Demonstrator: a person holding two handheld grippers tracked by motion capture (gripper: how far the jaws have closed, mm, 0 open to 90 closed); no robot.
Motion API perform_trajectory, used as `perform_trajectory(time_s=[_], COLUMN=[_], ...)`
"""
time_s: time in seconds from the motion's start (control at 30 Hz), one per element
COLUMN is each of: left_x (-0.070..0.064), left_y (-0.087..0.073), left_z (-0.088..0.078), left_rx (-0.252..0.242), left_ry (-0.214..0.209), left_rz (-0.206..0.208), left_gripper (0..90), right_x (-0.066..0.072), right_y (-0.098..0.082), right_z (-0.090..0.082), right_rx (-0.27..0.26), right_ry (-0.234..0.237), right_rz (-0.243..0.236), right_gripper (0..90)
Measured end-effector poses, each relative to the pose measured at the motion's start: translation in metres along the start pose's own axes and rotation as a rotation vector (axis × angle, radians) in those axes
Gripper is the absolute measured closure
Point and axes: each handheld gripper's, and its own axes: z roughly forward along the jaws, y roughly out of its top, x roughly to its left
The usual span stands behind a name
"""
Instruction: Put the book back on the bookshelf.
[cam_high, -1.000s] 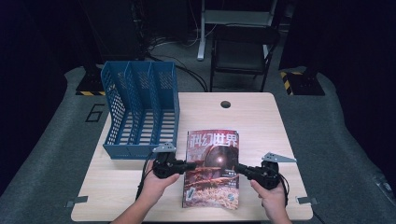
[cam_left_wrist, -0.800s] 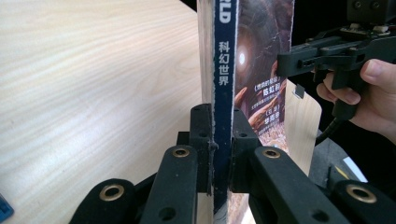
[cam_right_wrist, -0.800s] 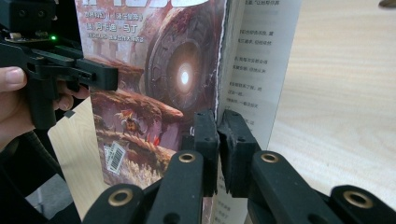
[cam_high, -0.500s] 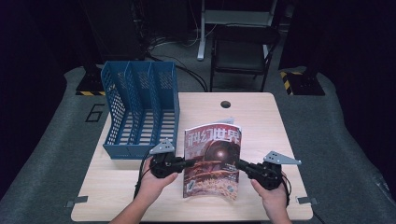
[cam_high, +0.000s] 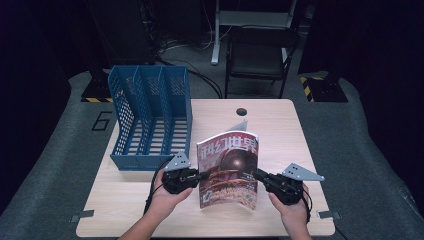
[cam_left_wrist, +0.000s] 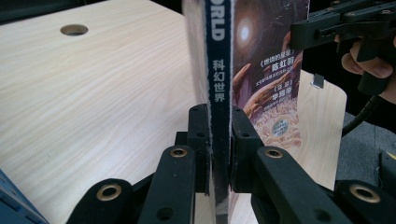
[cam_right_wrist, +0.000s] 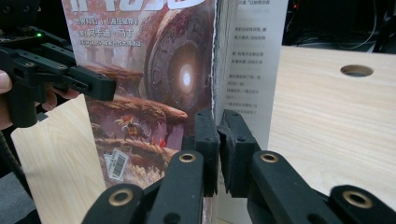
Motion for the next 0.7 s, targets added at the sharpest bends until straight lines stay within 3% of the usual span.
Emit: perform_trajectory(time_s=[0.23,0.47,0.7], left_x=[-0.003,-0.006,-0.007], left_y=[-0.004,-0.007,-0.008], left_z=[0.001,0.0,-0.002], left_rx=[-0.01,-0.019,-0.022], left_ry=[0.002,0.019,0.008], left_rz=[-0.002,0.0,0.005], left_gripper=[82.9,83.7,83.7], right_x=[-0.004,-0.014,-0.017], right_y=[-0.004,-0.012,-0.02], right_z=[0.001,0.001,0.009], right_rx=[0.012,0.007,0.105], right_ry=[0.02,0.087,0.148], right_rz=[0.01,0.095,0.109], right_gripper=[85.4,75.2,67.6])
